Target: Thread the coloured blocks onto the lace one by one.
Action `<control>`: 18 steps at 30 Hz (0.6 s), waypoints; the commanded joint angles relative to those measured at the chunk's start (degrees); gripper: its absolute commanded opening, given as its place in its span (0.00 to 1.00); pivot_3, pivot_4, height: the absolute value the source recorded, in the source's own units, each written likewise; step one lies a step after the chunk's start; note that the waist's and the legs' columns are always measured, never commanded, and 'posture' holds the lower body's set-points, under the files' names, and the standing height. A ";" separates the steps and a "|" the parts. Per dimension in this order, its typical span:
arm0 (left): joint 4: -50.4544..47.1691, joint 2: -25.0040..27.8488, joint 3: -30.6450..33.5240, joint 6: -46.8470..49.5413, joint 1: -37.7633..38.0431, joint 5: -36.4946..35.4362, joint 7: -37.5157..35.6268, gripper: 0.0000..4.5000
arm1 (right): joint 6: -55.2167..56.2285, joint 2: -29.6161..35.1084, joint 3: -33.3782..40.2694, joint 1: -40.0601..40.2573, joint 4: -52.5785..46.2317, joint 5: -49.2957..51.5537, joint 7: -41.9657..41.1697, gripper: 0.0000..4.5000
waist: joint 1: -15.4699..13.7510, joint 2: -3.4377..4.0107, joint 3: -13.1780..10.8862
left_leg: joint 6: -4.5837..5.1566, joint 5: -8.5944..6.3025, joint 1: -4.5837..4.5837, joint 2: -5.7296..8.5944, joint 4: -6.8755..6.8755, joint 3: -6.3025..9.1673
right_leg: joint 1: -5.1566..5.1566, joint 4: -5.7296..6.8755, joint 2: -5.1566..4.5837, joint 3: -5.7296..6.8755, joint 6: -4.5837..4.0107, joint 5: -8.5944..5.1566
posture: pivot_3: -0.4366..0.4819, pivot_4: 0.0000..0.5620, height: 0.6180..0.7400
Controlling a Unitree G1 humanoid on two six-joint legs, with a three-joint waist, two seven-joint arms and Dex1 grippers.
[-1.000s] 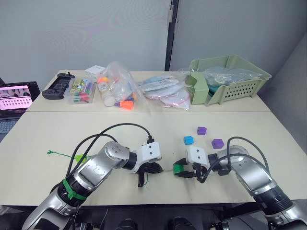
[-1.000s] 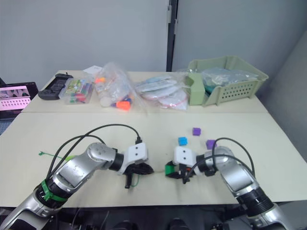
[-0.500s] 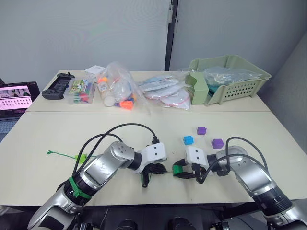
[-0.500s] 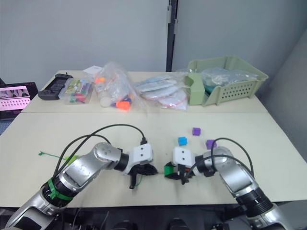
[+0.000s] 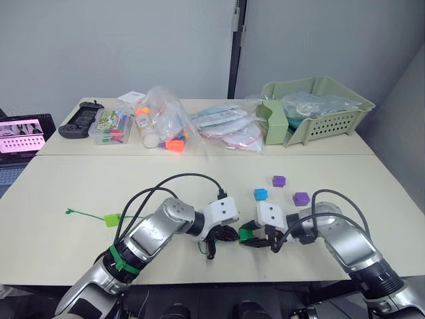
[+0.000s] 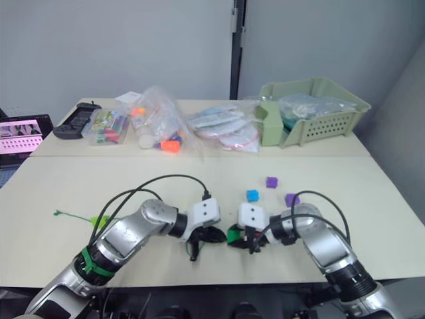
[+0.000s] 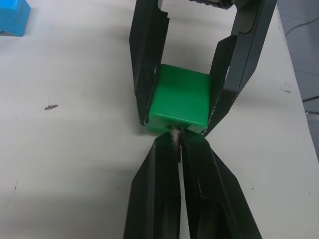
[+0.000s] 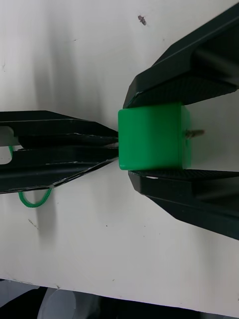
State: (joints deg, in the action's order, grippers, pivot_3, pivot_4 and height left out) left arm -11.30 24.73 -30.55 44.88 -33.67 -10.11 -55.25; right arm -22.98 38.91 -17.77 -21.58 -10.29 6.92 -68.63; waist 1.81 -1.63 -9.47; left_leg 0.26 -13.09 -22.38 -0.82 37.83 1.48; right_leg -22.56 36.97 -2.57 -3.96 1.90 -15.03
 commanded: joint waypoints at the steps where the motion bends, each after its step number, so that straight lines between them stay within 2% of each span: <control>1: 0.13 -3.71 -0.07 -4.35 -0.86 -0.10 1.22 0.00 | -1.28 -1.53 -2.20 0.96 -2.03 0.57 0.77 0.26 | -0.55 0.00 0.00 | 0.00 0.00 0.02 0.01 0.03 0.00 | 0.04 -0.01 -0.01 0.00 0.00 0.00 | 0.48 0.27 1.00; 4: 2.17 -3.62 -1.18 -6.63 0.59 1.35 0.94 0.00 | -2.11 -1.71 -1.65 1.11 -2.35 0.65 1.35 0.26 | -0.87 0.00 0.00 | 0.00 0.00 0.18 0.01 0.04 -0.04 | 0.22 -0.09 -0.01 -0.01 0.04 -0.01 | 0.48 0.27 1.00; 7: 2.30 -4.07 0.81 -7.45 1.50 0.46 1.32 0.00 | -2.47 -1.46 -1.46 1.42 -2.52 0.47 1.60 0.26 | -0.97 0.00 0.00 | 0.00 0.00 0.25 0.00 0.04 -0.03 | 0.28 -0.09 -0.01 -0.01 0.06 -0.02 | 0.48 0.27 1.00; 11: 0.41 -2.09 3.42 -9.19 2.25 0.35 0.73 0.29 | -2.66 -0.93 -1.32 2.26 -2.80 0.24 1.89 0.26 | -0.83 0.00 0.00 | 0.00 0.00 0.20 -0.01 0.04 -0.02 | 0.24 -0.07 0.00 -0.01 0.06 -0.02 | 0.48 0.27 1.00; 15: -3.72 2.05 8.04 -6.39 3.67 -3.45 -1.87 0.57 | -2.91 -0.52 -0.85 3.35 -3.03 0.48 2.46 0.26 | -0.24 0.00 0.00 | 0.00 0.00 0.16 -0.07 -0.01 -0.01 | 0.10 0.01 0.05 -0.01 -0.01 0.00 | 0.48 0.27 1.00; 18: -5.21 5.24 9.01 -6.08 5.46 -4.40 -3.29 0.57 | -2.97 0.02 -0.52 3.90 -3.12 0.66 2.77 0.26 | -0.01 0.01 0.00 | 0.00 0.00 0.15 -0.08 -0.03 0.01 | 0.09 0.02 0.04 0.00 -0.02 0.00 | 0.48 0.27 1.00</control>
State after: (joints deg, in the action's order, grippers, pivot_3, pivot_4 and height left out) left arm -14.68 28.71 -22.59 38.48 -29.39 -13.32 -57.36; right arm -25.16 38.81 -16.89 -19.04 -12.97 7.31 -65.56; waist 1.80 -1.63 -9.47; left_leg 0.26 -13.09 -22.22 -0.91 37.79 1.48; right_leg -22.47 36.98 -2.53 -3.97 1.89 -15.03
